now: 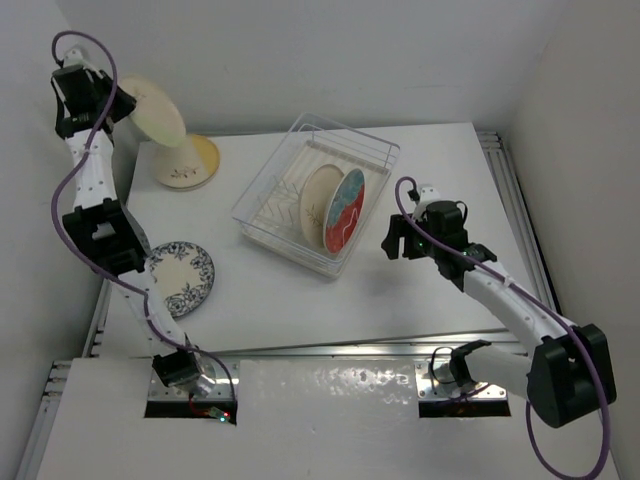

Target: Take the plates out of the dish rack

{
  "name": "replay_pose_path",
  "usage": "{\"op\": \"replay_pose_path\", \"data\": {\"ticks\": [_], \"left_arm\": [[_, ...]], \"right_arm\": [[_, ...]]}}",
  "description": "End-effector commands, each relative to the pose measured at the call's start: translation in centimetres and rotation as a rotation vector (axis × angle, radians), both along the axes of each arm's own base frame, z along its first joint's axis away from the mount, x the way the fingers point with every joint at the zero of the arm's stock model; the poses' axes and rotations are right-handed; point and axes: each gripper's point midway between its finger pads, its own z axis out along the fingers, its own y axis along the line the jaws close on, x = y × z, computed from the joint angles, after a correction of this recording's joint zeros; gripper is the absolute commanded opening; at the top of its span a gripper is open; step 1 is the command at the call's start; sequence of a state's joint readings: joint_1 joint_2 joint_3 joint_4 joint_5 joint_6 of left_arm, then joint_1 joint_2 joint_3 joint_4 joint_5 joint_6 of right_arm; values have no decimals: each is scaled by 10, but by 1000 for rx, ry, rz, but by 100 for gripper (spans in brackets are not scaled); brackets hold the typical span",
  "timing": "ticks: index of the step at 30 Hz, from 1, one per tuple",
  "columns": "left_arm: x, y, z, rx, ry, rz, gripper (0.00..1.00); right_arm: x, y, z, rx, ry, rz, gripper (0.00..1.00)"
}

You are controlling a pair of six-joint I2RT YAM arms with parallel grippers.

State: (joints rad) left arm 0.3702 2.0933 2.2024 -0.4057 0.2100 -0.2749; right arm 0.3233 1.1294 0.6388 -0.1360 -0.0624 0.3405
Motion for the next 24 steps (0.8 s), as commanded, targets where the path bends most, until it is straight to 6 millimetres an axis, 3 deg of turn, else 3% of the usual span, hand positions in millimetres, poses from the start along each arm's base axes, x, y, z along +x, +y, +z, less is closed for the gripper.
{"op": "replay_pose_path", "data": {"ticks": [1, 2, 9, 12, 24], "left_arm": [[24, -38, 51, -110, -228, -222, 0], [31, -30, 33, -120, -202, -212, 0], [40, -25, -34, -157, -130, -239, 0], [47, -11, -67, -213, -105, -188, 0], [47, 11, -118, -367, -72, -125, 0]], "right_arm": [[10, 15, 19, 41, -34, 51, 70], [10, 15, 18, 39, -22, 51, 70], [10, 14, 1, 36, 53, 16, 71], [10, 18, 1, 58, 73, 10, 70], [21, 23, 15, 55, 76, 27, 71]]}}
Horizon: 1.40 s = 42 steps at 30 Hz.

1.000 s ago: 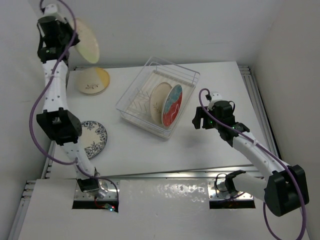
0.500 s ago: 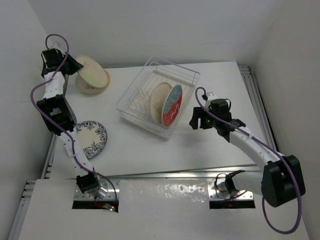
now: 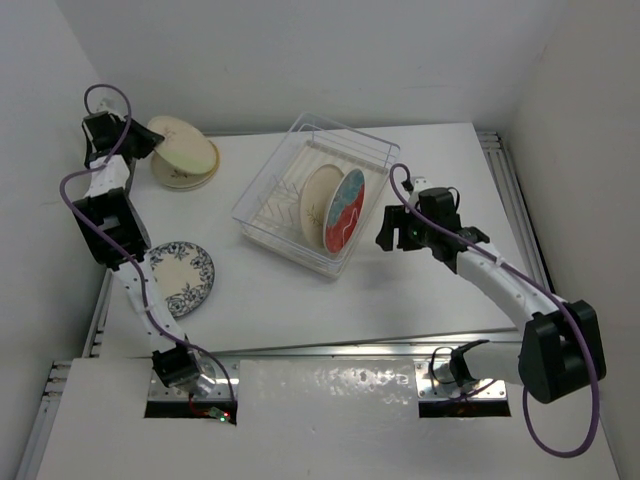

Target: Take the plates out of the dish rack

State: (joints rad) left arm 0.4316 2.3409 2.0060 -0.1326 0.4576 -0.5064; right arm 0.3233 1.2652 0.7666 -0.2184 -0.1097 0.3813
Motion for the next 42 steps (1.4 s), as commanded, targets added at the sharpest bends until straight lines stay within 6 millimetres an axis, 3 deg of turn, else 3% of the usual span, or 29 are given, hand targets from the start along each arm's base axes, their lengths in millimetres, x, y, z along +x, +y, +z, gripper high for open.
{"op": "replay_pose_path", "data": {"ticks": [1, 5, 8, 9, 11, 18, 23, 26, 35, 39, 42], "left_arm": [[13, 9, 54, -9, -185, -3, 0], [13, 10, 37, -7, -161, -3, 0], [12, 15, 17, 28, -111, 11, 28], [9, 19, 10, 37, -82, 25, 44], [5, 27, -7, 88, -24, 55, 55], [-7, 44, -51, 285, 127, 59, 59], [-8, 44, -58, 398, 170, 45, 59], [-7, 34, -61, 421, 185, 14, 59], [-1, 12, -51, 437, 148, -54, 58], [-1, 28, -41, 489, 157, 24, 60], [-1, 42, -11, 555, 128, 84, 65]], "right_arm": [[10, 10, 18, 29, -34, 18, 70], [13, 12, 22, 34, -29, 23, 70], [12, 13, 21, 38, -17, 28, 70], [10, 14, 21, 40, -10, 32, 71], [9, 15, 23, 44, -9, 40, 70], [5, 16, 22, 50, 5, 46, 71], [3, 17, 22, 57, 14, 51, 71], [3, 17, 22, 57, 16, 51, 71], [0, 15, 21, 47, 20, 48, 71], [-1, 13, 21, 44, 20, 47, 71], [-3, 13, 22, 40, 13, 50, 71]]}}
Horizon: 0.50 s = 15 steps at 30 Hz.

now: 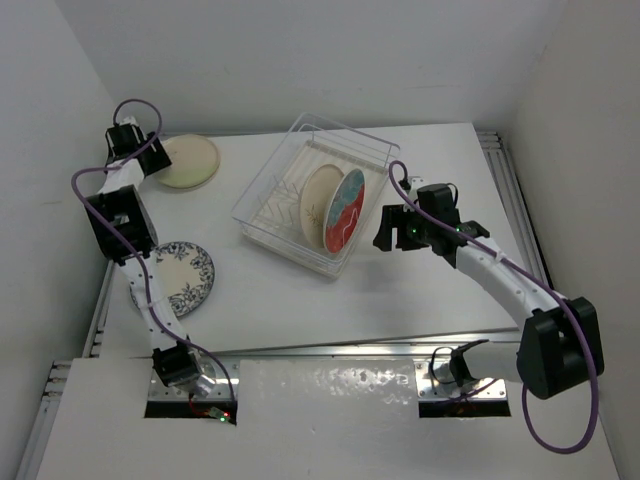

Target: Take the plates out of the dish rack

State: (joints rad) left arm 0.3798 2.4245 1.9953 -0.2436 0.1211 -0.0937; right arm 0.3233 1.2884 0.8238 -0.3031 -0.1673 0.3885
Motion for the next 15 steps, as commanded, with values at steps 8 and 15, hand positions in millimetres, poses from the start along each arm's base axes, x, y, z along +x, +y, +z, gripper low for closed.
{"op": "replay_pose_path", "data": {"ticks": [8, 15], "left_arm": [[22, -77, 284, 201, -490, -242, 66], [-73, -313, 310, 184, -365, -891, 69]], "right_arm": [[17, -8, 24, 2, -92, -101, 76], [28, -13, 26, -31, -141, -111, 76]]}}
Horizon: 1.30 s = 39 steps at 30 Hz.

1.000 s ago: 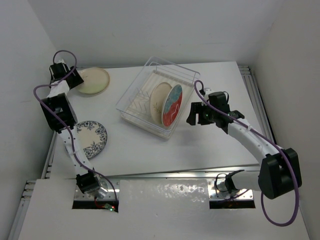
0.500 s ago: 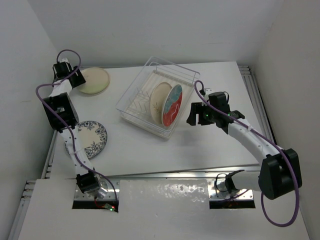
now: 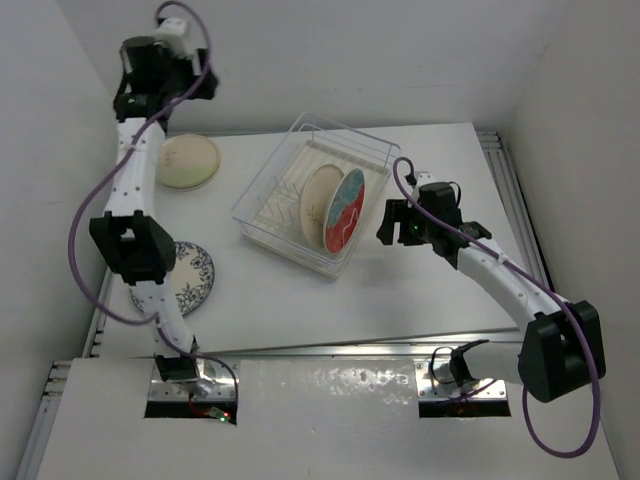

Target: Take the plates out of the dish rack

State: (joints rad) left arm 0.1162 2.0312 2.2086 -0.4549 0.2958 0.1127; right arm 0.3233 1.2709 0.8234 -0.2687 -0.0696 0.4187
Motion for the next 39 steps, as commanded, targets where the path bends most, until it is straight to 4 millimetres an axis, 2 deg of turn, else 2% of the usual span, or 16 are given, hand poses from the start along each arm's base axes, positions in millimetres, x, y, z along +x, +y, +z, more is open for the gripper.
{"op": "replay_pose_path", "data": {"ticks": [1, 3, 4, 7, 8, 11, 15, 22, 23, 25, 26, 27, 31, 35, 38, 39], "left_arm": [[-84, -161, 15, 64, 89, -456, 69], [-111, -196, -3, 23, 187, -547, 69], [-126, -222, -11, 21, 220, -603, 69], [-146, -246, -31, 50, 283, -648, 68], [-156, -261, -43, 66, 313, -682, 68], [-170, -275, -60, 122, 347, -718, 68], [-166, -268, -77, 170, 372, -645, 65], [-193, -274, -133, 208, 513, -675, 62], [-194, -272, -138, 210, 526, -670, 60], [-197, -267, -152, 217, 558, -639, 49], [-193, -267, -152, 206, 552, -616, 43], [-193, -268, -153, 200, 553, -608, 33], [-181, -274, -131, 147, 497, -570, 6], [-169, -281, -95, 80, 423, -533, 1], [-159, -290, -58, 9, 346, -515, 0], [-155, -292, -36, -23, 296, -505, 0]], "right_arm": [[11, -3, 12, -21, -76, -7, 76], [7, -3, 9, -28, -71, 10, 76], [3, -4, 6, -35, -68, 21, 77], [-3, -5, 3, -43, -66, 37, 77], [-6, -7, -1, -51, -60, 39, 77], [-11, -10, -5, -61, -62, 39, 77], [-19, -13, -11, -62, -57, 33, 77], [-26, -16, -21, -55, -41, 13, 77], [-27, -16, -22, -55, -37, 12, 77], [-27, -17, -23, -55, -37, 12, 77], [-27, -17, -23, -57, -38, 12, 77], [-27, -17, -23, -59, -37, 11, 77], [-27, -18, -22, -72, -40, 21, 77], [-26, -20, -20, -84, -46, 23, 77], [-27, -20, -21, -90, -42, 27, 77], [-26, -20, -21, -90, -42, 27, 77]]}}
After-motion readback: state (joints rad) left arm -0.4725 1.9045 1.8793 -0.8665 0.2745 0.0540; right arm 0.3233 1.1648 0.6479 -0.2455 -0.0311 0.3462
